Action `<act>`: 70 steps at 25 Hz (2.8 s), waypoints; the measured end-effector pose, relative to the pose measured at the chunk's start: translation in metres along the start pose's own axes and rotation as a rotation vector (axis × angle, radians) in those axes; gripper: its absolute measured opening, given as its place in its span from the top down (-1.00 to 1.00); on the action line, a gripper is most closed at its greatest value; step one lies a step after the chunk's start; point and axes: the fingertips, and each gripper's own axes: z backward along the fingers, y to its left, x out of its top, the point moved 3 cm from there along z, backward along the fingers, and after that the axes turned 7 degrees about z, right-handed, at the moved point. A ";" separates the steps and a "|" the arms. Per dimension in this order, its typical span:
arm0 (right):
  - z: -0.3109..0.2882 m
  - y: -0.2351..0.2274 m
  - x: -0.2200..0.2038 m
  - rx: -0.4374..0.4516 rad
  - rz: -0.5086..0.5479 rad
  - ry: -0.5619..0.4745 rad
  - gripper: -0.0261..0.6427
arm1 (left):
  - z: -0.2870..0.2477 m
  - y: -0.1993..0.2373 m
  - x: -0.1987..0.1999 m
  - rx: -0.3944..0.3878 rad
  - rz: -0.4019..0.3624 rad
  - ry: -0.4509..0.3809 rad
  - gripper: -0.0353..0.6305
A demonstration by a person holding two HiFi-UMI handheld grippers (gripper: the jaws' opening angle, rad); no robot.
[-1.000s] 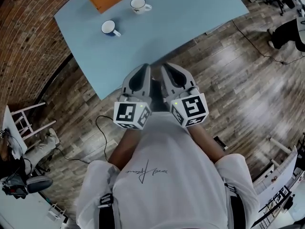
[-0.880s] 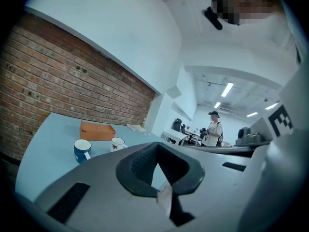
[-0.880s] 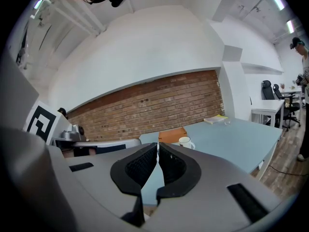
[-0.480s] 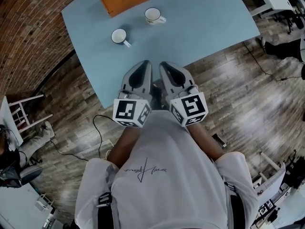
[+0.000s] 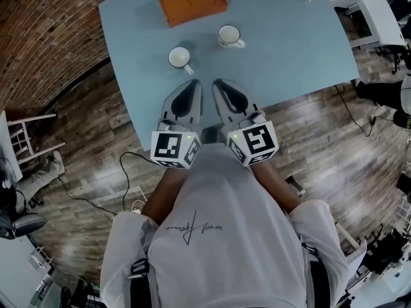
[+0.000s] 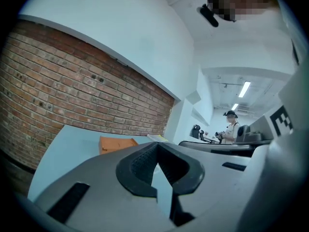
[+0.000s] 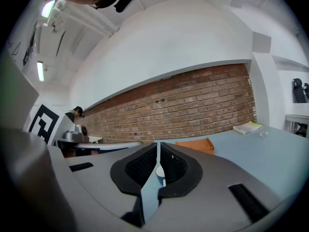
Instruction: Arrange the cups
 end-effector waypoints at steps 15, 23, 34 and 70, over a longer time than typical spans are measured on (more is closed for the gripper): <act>-0.060 0.015 -0.042 0.049 0.055 0.021 0.85 | 0.004 0.049 -0.011 0.109 0.021 -0.025 0.87; -0.072 0.012 -0.061 0.056 0.049 0.043 0.85 | -0.001 0.065 -0.021 0.146 0.042 -0.048 0.87; -0.089 0.013 -0.098 0.090 0.024 0.098 0.70 | 0.003 0.081 -0.040 0.192 0.024 -0.015 0.87; -0.145 0.008 -0.173 0.122 0.091 0.201 0.60 | -0.012 0.110 -0.075 0.226 0.100 0.056 0.87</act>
